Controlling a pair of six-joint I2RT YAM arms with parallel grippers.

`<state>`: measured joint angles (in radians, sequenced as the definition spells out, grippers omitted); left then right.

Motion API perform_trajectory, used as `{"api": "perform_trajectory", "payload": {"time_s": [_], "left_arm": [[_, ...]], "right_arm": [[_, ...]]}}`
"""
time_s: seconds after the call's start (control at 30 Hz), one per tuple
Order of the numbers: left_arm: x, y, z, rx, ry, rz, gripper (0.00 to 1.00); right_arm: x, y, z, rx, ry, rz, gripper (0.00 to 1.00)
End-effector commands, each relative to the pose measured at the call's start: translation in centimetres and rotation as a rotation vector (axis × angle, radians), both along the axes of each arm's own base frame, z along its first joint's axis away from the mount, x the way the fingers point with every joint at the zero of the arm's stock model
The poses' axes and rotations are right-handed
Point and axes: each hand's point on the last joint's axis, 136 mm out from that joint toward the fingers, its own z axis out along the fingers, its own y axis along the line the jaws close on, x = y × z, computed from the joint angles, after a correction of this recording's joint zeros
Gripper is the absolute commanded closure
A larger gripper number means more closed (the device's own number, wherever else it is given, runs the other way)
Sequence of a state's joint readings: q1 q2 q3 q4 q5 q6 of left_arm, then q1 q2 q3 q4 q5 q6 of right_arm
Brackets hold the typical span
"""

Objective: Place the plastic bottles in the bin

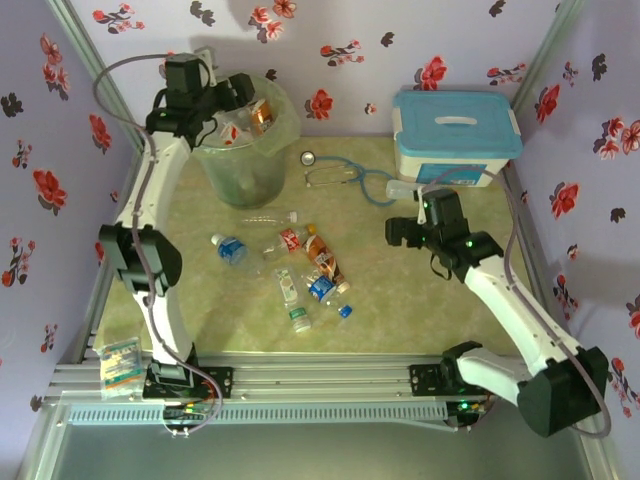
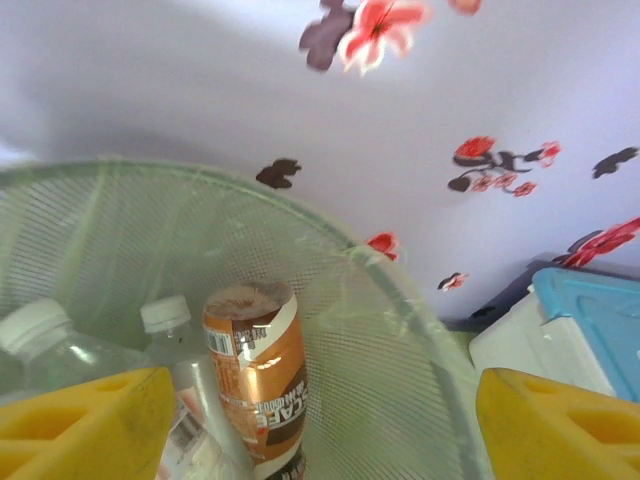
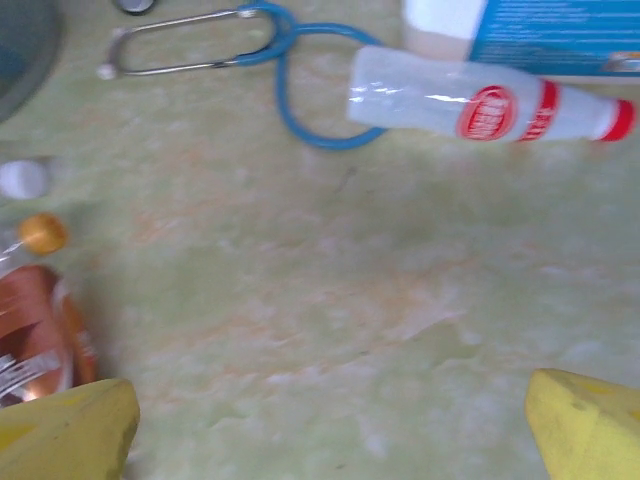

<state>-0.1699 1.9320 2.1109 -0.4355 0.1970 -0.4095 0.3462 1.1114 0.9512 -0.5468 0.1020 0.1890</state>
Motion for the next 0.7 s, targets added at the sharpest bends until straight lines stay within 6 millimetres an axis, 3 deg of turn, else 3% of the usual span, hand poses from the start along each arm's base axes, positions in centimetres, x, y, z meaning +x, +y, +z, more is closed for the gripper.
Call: {"api": "perform_trajectory", "payload": {"time_s": [0.0, 0.1, 0.13, 0.3, 0.37, 0.53, 0.67], "left_arm": [[-3.1, 1.3, 2.2, 0.046, -0.032, 0.023, 0.2], [-6.2, 1.8, 1.7, 0.028, -0.01, 0.028, 0.19], [-7.1, 1.7, 0.6, 0.019, 0.01, 0.025, 0.19], [-13.2, 1.6, -2.1, -0.063, 0.019, 0.028, 0.18], [-15.5, 1.3, -5.0, -0.11, 0.066, 0.033, 0.18], [-20.7, -1.7, -9.3, -0.229, 0.128, -0.004, 0.18], [-23.1, -3.2, -12.7, -0.427, 0.208, 0.045, 0.18]], "right_arm": [[1.5, -3.6, -0.3, -0.142, 0.058, -0.087, 0.01], [3.7, -5.4, -0.7, -0.092, 0.081, -0.193, 0.01], [4.3, -6.1, -0.9, -0.036, 0.09, -0.253, 0.01], [7.9, -7.8, -2.6, 0.437, 0.041, -0.524, 0.07], [9.6, -7.9, -3.2, 0.6, -0.002, -0.603, 0.11], [13.0, -8.0, -4.9, 0.84, -0.044, -0.742, 0.11], [14.6, -8.2, -7.6, 0.925, 0.007, -0.864, 0.09]]}}
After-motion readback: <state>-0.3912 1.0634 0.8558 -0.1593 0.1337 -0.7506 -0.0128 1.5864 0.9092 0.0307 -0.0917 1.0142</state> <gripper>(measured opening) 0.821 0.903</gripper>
